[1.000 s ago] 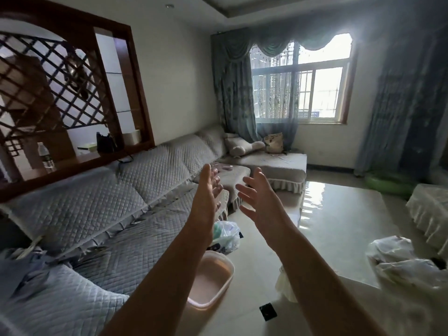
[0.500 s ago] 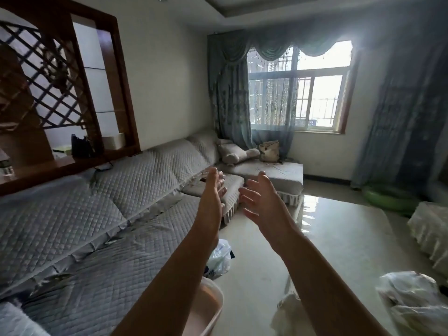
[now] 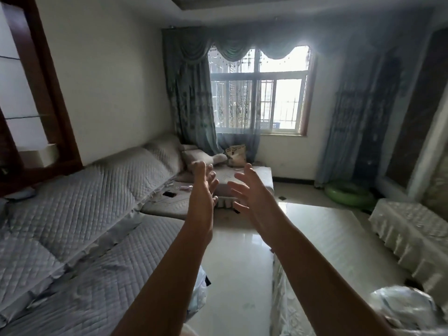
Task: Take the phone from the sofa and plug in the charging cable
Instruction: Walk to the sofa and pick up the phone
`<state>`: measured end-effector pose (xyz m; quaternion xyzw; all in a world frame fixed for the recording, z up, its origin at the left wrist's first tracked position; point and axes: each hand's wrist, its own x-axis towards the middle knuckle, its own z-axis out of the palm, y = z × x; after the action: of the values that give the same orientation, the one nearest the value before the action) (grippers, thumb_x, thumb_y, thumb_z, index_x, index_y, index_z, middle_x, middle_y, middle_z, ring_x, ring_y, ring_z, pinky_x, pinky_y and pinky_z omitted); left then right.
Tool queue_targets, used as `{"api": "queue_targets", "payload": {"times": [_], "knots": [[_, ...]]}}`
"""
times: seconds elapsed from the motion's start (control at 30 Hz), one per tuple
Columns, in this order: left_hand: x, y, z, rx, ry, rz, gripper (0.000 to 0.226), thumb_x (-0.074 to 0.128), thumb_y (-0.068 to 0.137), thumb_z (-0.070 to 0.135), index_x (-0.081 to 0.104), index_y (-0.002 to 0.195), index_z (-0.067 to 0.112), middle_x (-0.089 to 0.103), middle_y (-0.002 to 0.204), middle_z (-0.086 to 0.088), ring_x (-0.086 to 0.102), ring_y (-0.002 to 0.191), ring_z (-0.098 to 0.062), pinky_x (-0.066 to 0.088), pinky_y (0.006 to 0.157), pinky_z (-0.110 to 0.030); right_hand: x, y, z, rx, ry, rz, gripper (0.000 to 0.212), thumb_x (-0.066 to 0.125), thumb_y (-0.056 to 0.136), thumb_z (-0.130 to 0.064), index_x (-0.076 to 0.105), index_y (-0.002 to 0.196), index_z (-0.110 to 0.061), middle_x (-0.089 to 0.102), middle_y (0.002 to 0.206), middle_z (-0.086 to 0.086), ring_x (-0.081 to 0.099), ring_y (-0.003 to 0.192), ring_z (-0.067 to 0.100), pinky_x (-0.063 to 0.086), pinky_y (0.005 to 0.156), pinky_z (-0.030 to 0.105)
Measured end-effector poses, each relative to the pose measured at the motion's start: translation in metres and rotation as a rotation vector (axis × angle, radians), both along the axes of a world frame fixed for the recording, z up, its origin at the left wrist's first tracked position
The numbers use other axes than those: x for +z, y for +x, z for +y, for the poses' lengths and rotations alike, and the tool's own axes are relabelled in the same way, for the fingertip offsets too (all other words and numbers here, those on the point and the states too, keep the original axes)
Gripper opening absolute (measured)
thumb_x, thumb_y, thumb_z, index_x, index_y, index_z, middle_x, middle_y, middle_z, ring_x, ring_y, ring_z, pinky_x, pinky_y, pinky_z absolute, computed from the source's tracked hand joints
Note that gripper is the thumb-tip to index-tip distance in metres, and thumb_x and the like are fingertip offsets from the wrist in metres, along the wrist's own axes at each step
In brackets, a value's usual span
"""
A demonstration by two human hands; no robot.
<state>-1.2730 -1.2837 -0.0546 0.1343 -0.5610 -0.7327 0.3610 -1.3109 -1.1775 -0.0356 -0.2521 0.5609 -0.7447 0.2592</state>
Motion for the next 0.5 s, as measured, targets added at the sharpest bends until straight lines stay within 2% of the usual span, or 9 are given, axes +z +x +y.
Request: {"api": "queue_targets", "payload": {"times": [0.07,0.2,0.27,0.37,0.5], "knots": [[-0.004,-0.029,-0.017,-0.001,-0.004,-0.012,0.061,0.026,0.094,0.060,0.045,0.139,0.023,0.043,0.149,-0.007,0.043,0.133,-0.021,0.024,0.112,-0.050,-0.002,-0.032,-0.018,0.002,-0.007,-0.009,0.054,0.036,0.092,-0.052,0.049,0.132,-0.017,0.062,0.118,0.003,0.057,0.106,0.013,0.041,0.082,0.029],[-0.015,-0.084,-0.058,0.014,-0.014,-0.029,0.060,0.029,0.095,0.056,0.041,0.143,0.021,0.040,0.152,-0.005,0.041,0.135,-0.022,0.025,0.111,-0.044,-0.015,-0.105,-0.053,0.010,-0.007,-0.029,0.059,0.039,0.089,-0.056,0.049,0.134,-0.019,0.060,0.127,0.003,0.053,0.120,0.019,0.038,0.093,0.035],[-0.018,-0.114,-0.081,0.035,-0.023,-0.052,0.059,0.028,0.096,0.053,0.040,0.143,0.020,0.040,0.151,-0.005,0.041,0.135,-0.023,0.027,0.106,-0.039,-0.022,-0.145,-0.074,0.007,-0.012,-0.045,0.060,0.039,0.090,-0.056,0.048,0.136,-0.019,0.059,0.131,0.003,0.052,0.121,0.018,0.039,0.093,0.035],[-0.017,-0.158,-0.116,0.108,-0.051,-0.100,0.058,0.024,0.097,0.054,0.042,0.142,0.021,0.041,0.151,-0.005,0.042,0.133,-0.021,0.026,0.106,-0.041,-0.026,-0.199,-0.110,0.053,-0.030,-0.080,0.060,0.036,0.091,-0.054,0.045,0.138,-0.018,0.055,0.138,0.006,0.049,0.123,0.019,0.038,0.094,0.035],[-0.026,-0.210,-0.165,0.182,-0.052,-0.137,0.059,0.021,0.097,0.054,0.040,0.143,0.022,0.041,0.150,-0.003,0.047,0.121,-0.015,0.024,0.108,-0.044,-0.029,-0.259,-0.161,0.129,-0.031,-0.131,0.060,0.035,0.093,-0.051,0.043,0.140,-0.015,0.053,0.139,0.008,0.046,0.129,0.021,0.036,0.101,0.036]]}}
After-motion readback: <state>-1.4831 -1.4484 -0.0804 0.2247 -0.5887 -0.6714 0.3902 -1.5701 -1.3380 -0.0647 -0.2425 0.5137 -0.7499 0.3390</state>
